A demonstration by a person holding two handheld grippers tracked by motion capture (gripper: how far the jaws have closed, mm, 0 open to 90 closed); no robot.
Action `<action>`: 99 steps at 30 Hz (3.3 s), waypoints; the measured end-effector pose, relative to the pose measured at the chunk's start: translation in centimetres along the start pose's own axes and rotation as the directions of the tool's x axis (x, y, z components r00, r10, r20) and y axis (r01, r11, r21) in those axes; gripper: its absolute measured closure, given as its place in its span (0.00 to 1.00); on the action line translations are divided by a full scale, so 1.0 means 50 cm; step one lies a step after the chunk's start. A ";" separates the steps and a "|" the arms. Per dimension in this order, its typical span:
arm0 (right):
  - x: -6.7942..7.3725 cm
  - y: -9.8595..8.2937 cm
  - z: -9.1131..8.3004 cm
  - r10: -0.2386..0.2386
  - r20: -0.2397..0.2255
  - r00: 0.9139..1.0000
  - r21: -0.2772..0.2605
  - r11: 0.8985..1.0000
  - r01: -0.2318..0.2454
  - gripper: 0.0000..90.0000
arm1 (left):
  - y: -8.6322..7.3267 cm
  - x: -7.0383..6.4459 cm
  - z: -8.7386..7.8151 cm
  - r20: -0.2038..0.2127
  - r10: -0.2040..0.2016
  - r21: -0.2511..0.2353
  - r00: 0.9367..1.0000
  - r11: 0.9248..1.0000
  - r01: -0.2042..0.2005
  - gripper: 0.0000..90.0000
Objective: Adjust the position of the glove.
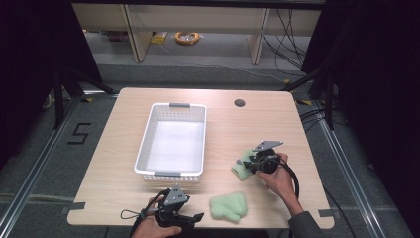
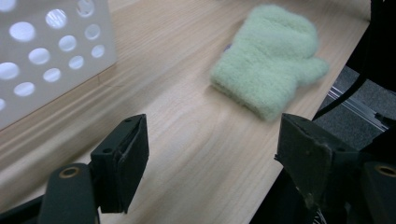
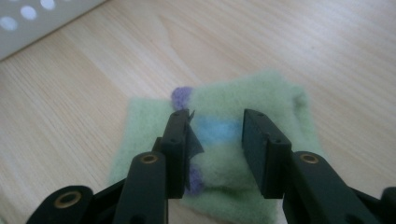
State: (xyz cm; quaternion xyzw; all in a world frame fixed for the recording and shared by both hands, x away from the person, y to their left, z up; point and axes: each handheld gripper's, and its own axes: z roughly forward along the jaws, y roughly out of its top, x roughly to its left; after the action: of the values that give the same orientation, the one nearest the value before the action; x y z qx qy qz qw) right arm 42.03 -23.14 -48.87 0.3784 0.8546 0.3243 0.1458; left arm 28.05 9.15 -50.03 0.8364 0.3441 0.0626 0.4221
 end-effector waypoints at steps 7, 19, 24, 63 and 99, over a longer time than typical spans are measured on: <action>0.003 -0.009 0.015 -0.002 0.002 1.000 0.021 1.000 0.002 0.79 | -0.001 0.000 0.002 0.005 -0.006 0.001 1.000 1.000 0.006 0.27; -0.005 -0.014 0.010 0.019 -0.023 1.000 -0.032 0.999 -0.020 0.96 | -0.001 0.012 0.000 -0.017 -0.010 0.009 1.000 1.000 0.011 0.28; 0.005 -0.003 -0.012 0.004 -0.017 1.000 -0.045 0.999 -0.005 0.97 | -0.001 0.012 -0.001 -0.015 -0.011 0.004 1.000 1.000 0.011 0.28; 0.181 -0.051 -0.164 -0.003 -0.162 0.987 -0.203 0.979 -0.030 0.97 | 0.015 -0.002 -0.010 0.028 -0.030 -0.051 0.999 0.998 0.031 0.27; 0.267 -0.071 -0.177 -0.087 -0.170 0.982 -0.201 0.978 0.052 0.97 | 0.091 -0.019 0.020 0.184 0.021 -0.068 0.983 0.998 -0.009 0.95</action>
State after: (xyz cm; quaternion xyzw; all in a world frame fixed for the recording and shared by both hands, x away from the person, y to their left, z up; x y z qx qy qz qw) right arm 26.75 -18.95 -44.67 0.3014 0.8410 0.4339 0.1167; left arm 30.13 6.04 -47.09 0.8264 0.2950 -0.0003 0.4796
